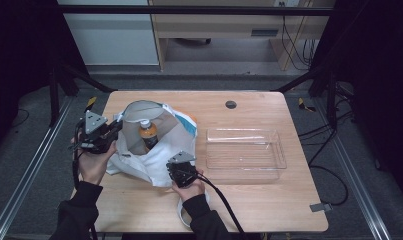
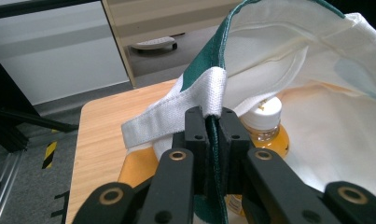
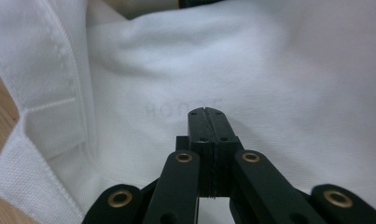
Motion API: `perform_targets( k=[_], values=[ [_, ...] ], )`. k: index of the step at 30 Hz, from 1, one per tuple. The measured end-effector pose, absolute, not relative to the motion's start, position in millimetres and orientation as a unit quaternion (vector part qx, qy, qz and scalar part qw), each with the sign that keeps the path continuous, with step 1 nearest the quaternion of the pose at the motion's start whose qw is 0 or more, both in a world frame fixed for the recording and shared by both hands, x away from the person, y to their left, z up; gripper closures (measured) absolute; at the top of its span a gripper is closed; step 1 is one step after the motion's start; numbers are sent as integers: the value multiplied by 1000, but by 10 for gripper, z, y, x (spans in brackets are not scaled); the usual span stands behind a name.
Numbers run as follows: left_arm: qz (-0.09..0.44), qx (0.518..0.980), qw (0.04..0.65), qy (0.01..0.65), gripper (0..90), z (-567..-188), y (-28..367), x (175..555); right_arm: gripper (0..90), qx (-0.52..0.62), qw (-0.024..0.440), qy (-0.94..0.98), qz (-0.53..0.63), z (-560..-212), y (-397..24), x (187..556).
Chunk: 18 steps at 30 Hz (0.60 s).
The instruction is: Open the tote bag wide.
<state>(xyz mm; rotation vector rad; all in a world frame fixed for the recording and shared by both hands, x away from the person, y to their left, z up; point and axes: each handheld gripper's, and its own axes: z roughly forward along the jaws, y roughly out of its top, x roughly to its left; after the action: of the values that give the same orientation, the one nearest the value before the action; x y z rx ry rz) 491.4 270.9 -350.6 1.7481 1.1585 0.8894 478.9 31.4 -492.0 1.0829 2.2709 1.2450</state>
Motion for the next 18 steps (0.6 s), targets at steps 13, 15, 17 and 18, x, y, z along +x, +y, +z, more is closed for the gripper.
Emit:
perform_targets(
  k=[13, 15, 17, 18],
  values=[
    [356, 688, 423, 470, 841, -3517, 2723, 4983, 900, 379, 149, 818, 406, -5082, 391, 4802],
    [356, 686, 421, 474, 841, -3513, 2722, 5024, 900, 375, 149, 819, 408, -5087, 393, 4801],
    [357, 685, 418, 477, 841, -3516, 2720, 5073, 900, 375, 144, 819, 409, -5087, 402, 4792],
    [358, 685, 416, 480, 841, -3522, 2717, 5099, 900, 374, 144, 819, 410, -5088, 410, 4780]
  ],
)
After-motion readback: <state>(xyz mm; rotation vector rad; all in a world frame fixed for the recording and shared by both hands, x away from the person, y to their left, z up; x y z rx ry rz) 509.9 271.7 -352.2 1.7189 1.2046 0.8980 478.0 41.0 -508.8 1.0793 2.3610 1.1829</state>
